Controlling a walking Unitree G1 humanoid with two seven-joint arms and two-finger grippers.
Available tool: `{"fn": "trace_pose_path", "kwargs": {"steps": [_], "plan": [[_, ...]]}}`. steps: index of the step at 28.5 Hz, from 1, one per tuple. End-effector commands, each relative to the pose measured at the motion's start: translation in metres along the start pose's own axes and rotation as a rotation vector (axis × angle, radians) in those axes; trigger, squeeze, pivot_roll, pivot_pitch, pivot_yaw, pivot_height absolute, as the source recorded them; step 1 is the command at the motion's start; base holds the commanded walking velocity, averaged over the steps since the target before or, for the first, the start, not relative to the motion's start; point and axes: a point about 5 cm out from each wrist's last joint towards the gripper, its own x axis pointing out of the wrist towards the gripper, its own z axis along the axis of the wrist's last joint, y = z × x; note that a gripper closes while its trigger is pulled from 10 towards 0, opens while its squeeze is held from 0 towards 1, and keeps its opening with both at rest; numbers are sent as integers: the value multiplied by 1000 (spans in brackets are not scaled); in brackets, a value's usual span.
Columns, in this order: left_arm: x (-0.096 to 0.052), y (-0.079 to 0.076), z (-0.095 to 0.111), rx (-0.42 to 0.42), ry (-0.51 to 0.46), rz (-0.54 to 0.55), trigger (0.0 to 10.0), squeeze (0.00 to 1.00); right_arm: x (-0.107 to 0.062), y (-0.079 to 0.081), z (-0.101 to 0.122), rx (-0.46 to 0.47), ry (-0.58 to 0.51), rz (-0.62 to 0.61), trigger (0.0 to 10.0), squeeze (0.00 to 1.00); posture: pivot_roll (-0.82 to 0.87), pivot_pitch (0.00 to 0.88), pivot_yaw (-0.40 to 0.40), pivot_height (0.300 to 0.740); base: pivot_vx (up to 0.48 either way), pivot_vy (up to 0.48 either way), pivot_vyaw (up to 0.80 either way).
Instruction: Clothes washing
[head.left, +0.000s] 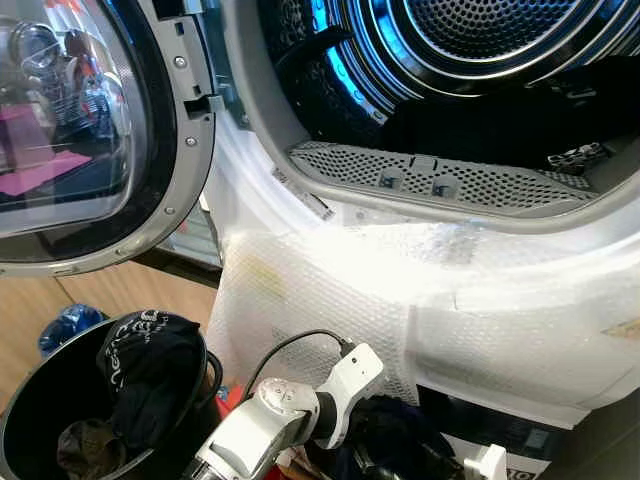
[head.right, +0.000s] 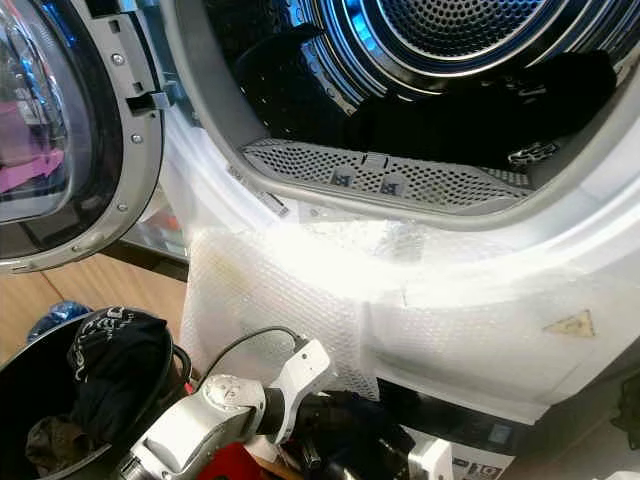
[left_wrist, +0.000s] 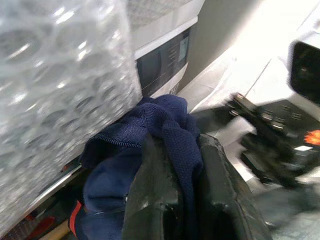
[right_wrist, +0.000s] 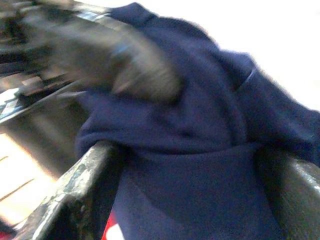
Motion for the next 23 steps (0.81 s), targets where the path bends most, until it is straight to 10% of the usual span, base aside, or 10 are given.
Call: {"fn": "trace_pose_path", "kwargs": {"steps": [1, 23], "plan": [[0, 1, 5, 7, 1, 0, 0, 0, 4, -13, 10, -80, -75, -157, 10000, 0, -59, 0, 106, 740, 0, 0, 0], [0, -2, 6, -49, 9, -25, 0, 0, 8, 7, -13, -103, 44, 34, 10000, 0, -48, 0, 116, 740, 0, 0, 0]]}}
